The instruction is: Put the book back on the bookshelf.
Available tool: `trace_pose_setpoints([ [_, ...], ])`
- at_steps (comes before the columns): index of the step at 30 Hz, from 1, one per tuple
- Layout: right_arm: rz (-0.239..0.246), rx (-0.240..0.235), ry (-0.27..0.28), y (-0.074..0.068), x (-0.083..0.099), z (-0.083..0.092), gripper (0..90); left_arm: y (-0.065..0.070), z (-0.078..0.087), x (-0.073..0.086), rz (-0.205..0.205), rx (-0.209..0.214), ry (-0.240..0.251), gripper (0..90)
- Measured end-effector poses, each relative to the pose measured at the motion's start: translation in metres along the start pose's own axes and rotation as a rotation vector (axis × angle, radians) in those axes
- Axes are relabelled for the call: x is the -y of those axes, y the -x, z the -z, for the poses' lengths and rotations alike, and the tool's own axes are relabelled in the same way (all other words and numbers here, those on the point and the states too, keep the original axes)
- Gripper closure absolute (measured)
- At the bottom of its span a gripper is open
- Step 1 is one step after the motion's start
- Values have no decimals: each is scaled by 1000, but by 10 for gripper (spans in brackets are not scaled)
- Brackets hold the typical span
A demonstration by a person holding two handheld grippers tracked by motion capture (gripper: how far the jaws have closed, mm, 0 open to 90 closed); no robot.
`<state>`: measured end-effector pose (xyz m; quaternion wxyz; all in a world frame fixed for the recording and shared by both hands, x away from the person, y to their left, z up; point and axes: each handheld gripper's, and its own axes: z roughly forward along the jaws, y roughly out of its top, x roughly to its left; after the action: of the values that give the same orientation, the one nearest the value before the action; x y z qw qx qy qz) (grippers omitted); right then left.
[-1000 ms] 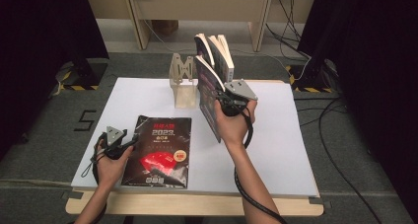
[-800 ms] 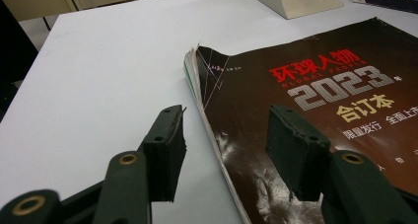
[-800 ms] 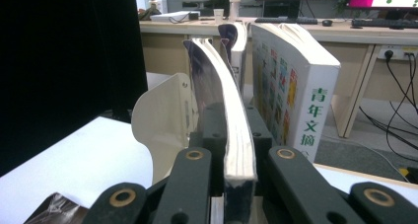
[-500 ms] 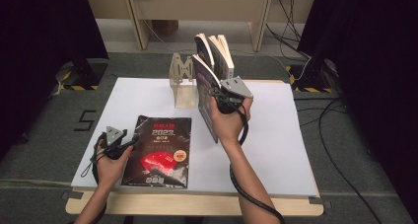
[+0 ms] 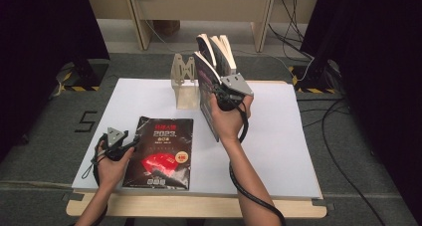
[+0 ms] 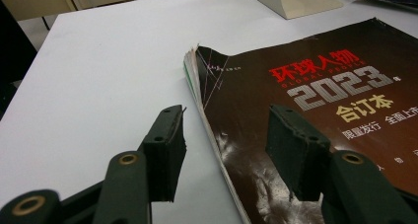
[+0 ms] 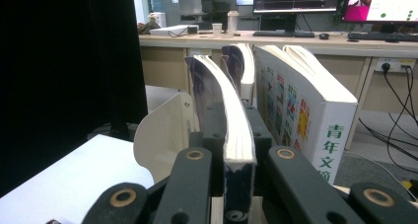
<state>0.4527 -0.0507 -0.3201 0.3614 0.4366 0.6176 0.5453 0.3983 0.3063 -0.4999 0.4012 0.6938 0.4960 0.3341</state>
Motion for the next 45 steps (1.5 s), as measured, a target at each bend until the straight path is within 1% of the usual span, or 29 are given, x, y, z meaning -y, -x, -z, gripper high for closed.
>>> trace_pose_setpoints([
  [1, -4, 2, -1, 0, 0, -1, 848, 0, 0, 0, 0, 0, 0, 483],
  [2, 6, 5, 3, 1, -1, -2, 848, 0, 0, 0, 0, 0, 0, 483],
  [3, -8, 5, 0, 0, -1, -3, 848, 0, 0, 0, 0, 0, -1, 483],
  [4, -2, 8, 2, 1, -2, -4, 848, 0, 0, 0, -1, 0, 0, 483],
  [9, -10, 21, 14, 0, -5, -8, 848, 0, 0, 0, 2, 1, -1, 483],
  [10, -8, 23, 17, 0, -5, -9, 849, -1, -1, 0, -10, 3, 6, 483],
  [12, -9, 29, 21, 0, -6, -10, 848, -1, -1, 0, -11, 3, 6, 483],
  [17, -16, 30, 18, 0, -8, -15, 848, -1, 0, 0, -11, 3, 7, 483],
  [21, -12, 33, 22, -2, -9, -18, 848, -1, 0, 0, -12, 4, 6, 483],
  [23, -18, 34, 22, -3, -9, -20, 848, -1, 0, 0, -11, 3, 7, 483],
  [26, -10, 40, 27, -4, -10, -23, 848, -1, 0, 0, -11, 4, 7, 483],
  [31, -18, 49, 25, -7, -11, -28, 848, -1, 0, 0, -10, 4, 8, 483],
  [32, -13, 51, 28, -7, -11, -29, 848, -1, 0, 0, -10, 4, 8, 483],
  [33, -12, 50, 27, -7, -11, -30, 848, 0, 0, 0, 1, 4, 1, 483],
  [35, -5, 54, 30, -8, -11, -32, 848, 0, 0, 0, 1, 4, 1, 483],
  [39, -11, 60, 28, -9, -13, -35, 848, -1, 0, 0, 2, 5, 1, 483],
  [45, -2, 67, 33, -9, -15, -38, 848, -1, 0, 0, 0, 5, 1, 483],
])
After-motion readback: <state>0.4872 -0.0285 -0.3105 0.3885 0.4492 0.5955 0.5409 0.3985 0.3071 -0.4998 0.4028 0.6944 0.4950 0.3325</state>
